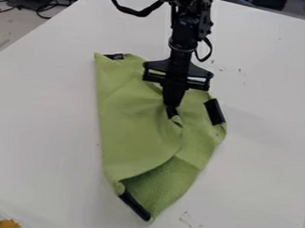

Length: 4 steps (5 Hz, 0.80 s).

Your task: Unfold the cloth from the top right to the bottom left

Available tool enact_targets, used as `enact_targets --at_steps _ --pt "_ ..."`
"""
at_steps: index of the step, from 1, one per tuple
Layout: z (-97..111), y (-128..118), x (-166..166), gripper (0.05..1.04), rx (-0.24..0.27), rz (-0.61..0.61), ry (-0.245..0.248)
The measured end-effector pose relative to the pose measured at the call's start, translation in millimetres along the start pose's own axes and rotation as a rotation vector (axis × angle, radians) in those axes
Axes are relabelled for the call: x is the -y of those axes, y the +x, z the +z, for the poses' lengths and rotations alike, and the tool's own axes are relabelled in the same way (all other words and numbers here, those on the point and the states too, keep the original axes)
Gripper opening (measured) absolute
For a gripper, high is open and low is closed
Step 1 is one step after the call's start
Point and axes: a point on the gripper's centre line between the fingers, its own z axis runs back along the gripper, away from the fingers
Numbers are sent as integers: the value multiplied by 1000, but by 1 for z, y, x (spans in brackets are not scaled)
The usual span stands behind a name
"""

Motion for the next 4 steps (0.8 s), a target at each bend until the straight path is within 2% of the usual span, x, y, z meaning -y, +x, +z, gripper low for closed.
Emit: enact_targets --at_steps 1,4 --pt "12 -1 -2 65 40 33 -19" --pt "10 -3 -8 64 40 58 -22"
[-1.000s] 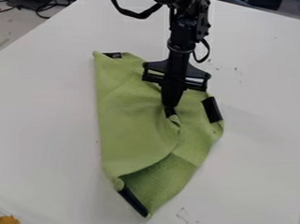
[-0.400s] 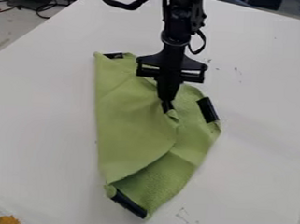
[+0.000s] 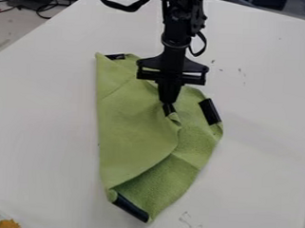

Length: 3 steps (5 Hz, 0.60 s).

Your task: Unfold the cloth from the top right to the bottom left

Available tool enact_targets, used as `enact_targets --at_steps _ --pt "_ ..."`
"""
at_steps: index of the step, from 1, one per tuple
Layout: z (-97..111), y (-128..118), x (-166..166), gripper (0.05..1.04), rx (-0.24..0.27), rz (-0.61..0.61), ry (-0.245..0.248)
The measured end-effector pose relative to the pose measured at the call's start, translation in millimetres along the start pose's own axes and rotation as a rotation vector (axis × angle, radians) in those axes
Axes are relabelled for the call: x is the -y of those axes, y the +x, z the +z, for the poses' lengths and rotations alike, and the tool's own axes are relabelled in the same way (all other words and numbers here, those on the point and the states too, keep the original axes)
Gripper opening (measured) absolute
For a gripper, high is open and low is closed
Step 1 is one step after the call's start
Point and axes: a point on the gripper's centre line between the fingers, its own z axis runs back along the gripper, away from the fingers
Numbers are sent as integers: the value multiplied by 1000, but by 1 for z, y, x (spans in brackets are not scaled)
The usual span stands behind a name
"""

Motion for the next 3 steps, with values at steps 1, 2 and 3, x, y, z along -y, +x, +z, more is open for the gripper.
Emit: enact_targets --at_steps 1,2,3 --pt "7 6 0 63 9 3 19" --pt "14 10 0 63 31 7 11" --pt "33 19 4 63 102 15 -37"
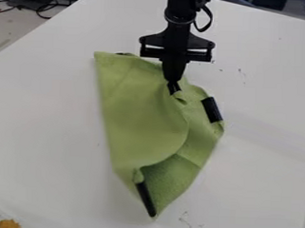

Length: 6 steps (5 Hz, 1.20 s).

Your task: Unfold the cloth from the top right to the bottom left

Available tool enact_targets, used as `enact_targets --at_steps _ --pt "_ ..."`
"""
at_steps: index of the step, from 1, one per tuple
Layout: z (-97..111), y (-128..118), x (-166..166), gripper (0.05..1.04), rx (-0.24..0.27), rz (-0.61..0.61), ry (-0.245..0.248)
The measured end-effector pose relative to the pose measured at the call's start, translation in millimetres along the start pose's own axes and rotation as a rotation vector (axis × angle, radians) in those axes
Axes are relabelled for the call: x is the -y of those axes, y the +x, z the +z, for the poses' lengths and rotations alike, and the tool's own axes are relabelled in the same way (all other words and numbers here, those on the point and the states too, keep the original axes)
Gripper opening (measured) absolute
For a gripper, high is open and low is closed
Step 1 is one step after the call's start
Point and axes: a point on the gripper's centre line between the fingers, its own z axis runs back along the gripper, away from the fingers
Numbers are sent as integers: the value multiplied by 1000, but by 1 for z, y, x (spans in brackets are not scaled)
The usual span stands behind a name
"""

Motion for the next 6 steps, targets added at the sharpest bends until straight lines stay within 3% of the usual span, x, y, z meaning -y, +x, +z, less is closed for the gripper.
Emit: enact_targets --at_steps 2,4,6 --pt "7 1 -9 63 -15 18 2" --pt "22 4 -57 63 -2 83 25" --pt "24 -12 -125 63 -1 176 32"
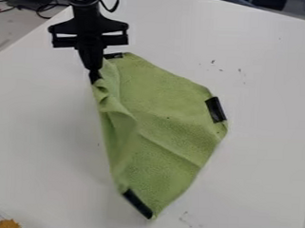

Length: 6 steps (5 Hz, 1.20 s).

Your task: Unfold the cloth from the top right to the bottom left

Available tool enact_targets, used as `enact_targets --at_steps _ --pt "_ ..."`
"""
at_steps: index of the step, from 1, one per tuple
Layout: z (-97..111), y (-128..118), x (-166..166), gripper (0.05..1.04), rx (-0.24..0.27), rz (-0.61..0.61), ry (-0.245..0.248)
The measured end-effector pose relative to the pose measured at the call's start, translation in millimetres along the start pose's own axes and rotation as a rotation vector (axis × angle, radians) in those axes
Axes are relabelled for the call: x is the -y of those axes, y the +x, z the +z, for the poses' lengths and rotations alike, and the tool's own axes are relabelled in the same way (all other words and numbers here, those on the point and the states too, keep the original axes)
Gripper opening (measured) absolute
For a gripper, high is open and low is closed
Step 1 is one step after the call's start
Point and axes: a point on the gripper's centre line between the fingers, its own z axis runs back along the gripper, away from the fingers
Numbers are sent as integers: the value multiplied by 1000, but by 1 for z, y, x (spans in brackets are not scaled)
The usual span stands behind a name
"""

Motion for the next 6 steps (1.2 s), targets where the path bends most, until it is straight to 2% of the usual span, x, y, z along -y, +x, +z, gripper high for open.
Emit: enact_targets --at_steps 2,3,4,5,6 --pt "-13 -13 -68 63 -11 87 -8" --pt "-19 -13 -94 63 16 116 -12" --pt "-47 -17 -111 63 -12 129 -45" --pt "-75 -19 -121 63 -45 125 -101" --pt "-80 -14 -127 63 -37 106 -116"
